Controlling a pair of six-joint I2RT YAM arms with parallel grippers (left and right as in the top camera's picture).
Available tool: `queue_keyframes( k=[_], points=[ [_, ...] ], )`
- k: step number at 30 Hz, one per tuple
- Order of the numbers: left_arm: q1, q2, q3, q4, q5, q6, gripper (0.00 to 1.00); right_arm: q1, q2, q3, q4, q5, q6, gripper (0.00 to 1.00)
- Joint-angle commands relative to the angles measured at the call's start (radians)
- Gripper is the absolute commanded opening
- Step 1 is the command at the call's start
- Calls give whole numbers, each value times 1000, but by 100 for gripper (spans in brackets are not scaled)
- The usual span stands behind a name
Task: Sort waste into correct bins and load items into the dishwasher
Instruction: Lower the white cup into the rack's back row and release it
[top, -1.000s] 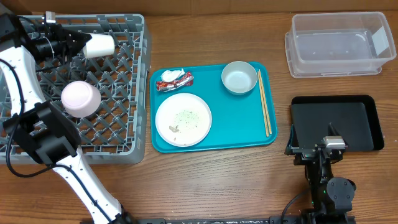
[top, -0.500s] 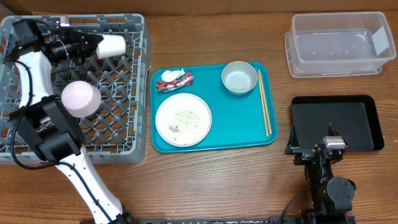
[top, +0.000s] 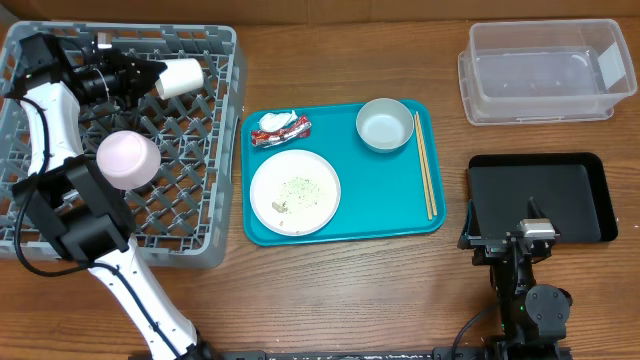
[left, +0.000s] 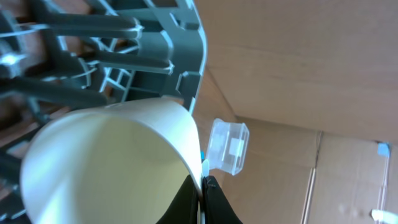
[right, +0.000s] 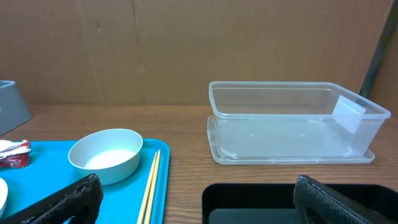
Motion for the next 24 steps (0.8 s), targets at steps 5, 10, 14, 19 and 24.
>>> queue_keyframes(
  k=[5, 10, 14, 19, 24],
  points=[
    [52, 33, -28, -73, -285, 55, 27, 7, -12, -10, 3, -5, -4, 100],
    [56, 33, -25, -100, -363, 96, 54, 7, -12, -10, 3, -5, -4, 100],
    [64, 33, 23, -134, -365, 95, 54, 7, -12, -10, 3, -5, -4, 100],
    [71, 33, 205, -272, -441, 104, 50, 7, -12, -10, 3, -5, -4, 100],
    [55, 27, 458, -451, -545, 202, 36, 7, -12, -10, 3, -5, -4, 100]
  ],
)
